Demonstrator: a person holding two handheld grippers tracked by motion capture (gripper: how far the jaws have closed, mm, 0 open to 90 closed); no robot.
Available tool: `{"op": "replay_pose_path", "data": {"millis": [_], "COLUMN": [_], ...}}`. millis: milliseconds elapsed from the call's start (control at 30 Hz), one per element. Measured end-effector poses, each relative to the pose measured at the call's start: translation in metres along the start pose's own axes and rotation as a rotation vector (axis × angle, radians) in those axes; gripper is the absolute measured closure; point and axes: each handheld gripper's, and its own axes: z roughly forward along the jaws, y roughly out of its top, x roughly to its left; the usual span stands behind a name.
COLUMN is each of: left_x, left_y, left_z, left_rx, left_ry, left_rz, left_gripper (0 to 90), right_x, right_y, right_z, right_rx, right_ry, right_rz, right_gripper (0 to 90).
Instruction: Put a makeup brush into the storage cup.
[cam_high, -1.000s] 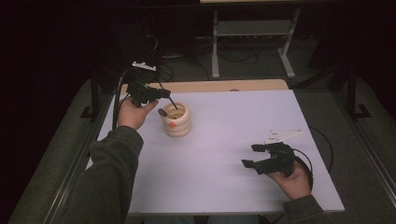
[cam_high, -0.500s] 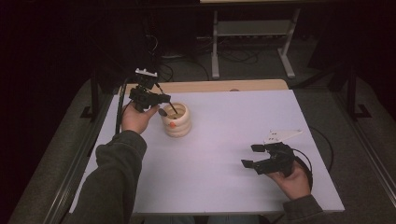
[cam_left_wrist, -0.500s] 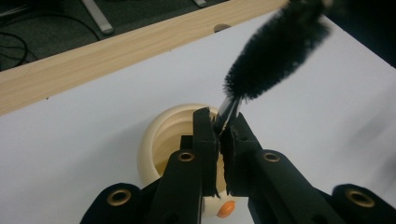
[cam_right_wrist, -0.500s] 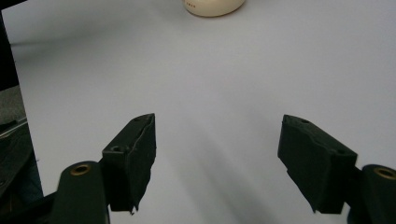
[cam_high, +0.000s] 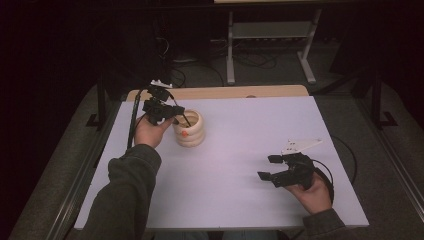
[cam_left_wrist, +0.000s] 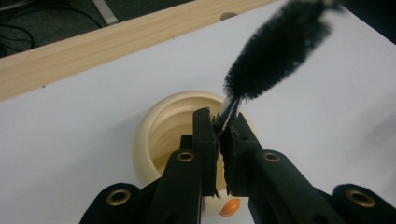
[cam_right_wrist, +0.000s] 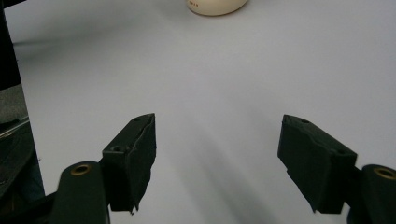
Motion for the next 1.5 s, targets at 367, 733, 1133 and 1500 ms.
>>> {"op": "replay_pose_path", "data": {"millis": [367, 733, 1133, 1500], "left_x": [-0.001, 0.003, 0.005, 0.000], "left_y": [0.000, 0.000, -0.008, -0.017], "left_z": [0.012, 0.010, -0.006, -0.021], "left_rx": [0.029, 0.024, -0.007, -0.050], "left_ry": [0.022, 0.051, 0.027, -0.004], "left_rz": [-0.016, -0.034, -0.028, -0.005], "left_gripper": [84.5, 63.6, 59.4, 57.3], "right_x": [-0.001, -0.001, 0.000, -0.001], "right_y": [0.000, 0.001, 0.000, -0.003], "right_z": [0.000, -0.002, 0.000, 0.003], "right_rx": [-0.005, -0.014, -0.012, 0.008], "right_ry": [0.003, 0.012, 0.009, -0.020], "right_rz": [-0.004, 0.004, 0.002, 0.010], "right_gripper": [26.9, 27.1, 26.9, 26.3]}}
